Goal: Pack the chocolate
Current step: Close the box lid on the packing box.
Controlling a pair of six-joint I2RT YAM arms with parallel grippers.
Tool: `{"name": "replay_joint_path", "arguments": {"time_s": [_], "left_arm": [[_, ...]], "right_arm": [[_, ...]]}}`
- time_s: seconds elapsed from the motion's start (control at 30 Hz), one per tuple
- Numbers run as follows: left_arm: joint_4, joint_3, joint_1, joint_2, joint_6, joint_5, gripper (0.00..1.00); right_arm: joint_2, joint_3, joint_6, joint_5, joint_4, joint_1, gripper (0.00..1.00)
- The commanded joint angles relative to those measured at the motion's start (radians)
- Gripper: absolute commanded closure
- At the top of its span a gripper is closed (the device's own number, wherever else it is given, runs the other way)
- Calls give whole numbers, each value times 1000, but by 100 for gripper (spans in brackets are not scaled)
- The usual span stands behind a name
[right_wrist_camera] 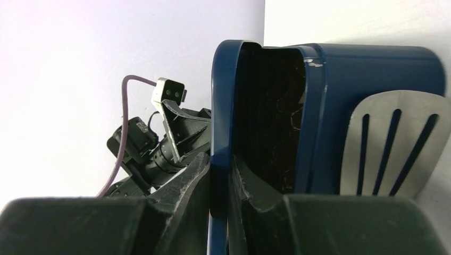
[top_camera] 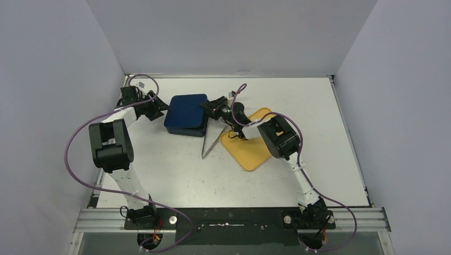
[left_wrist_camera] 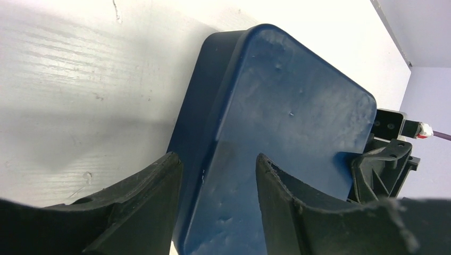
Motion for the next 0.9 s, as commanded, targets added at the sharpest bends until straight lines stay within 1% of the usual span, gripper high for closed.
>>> {"name": "replay_joint_path", "arguments": {"time_s": [0.0,0.2,0.3,0.43,0.67,0.87], "left_arm": [[6,64,-17,15,23,36,50],[-3,89,-25,53,34,71,61],[0,94,-31,53,38,75,66],[2,107,-48,60,39,74,67],[-28,117,-56,65,63,48,69],[-50,130,-65,69,84,30,69]], "right_arm": [[-56,-16,-50,44,49,-12,91],[-118,-69,-112,56,5,-20,78],[-167,-100,-186,69,-65,-26,72],[-212,-118,-256,85,-160,-30,64],[-268,-141,-348,110,-299,-36,62],[-311,-102,-473,157,-494,-26,61]]}}
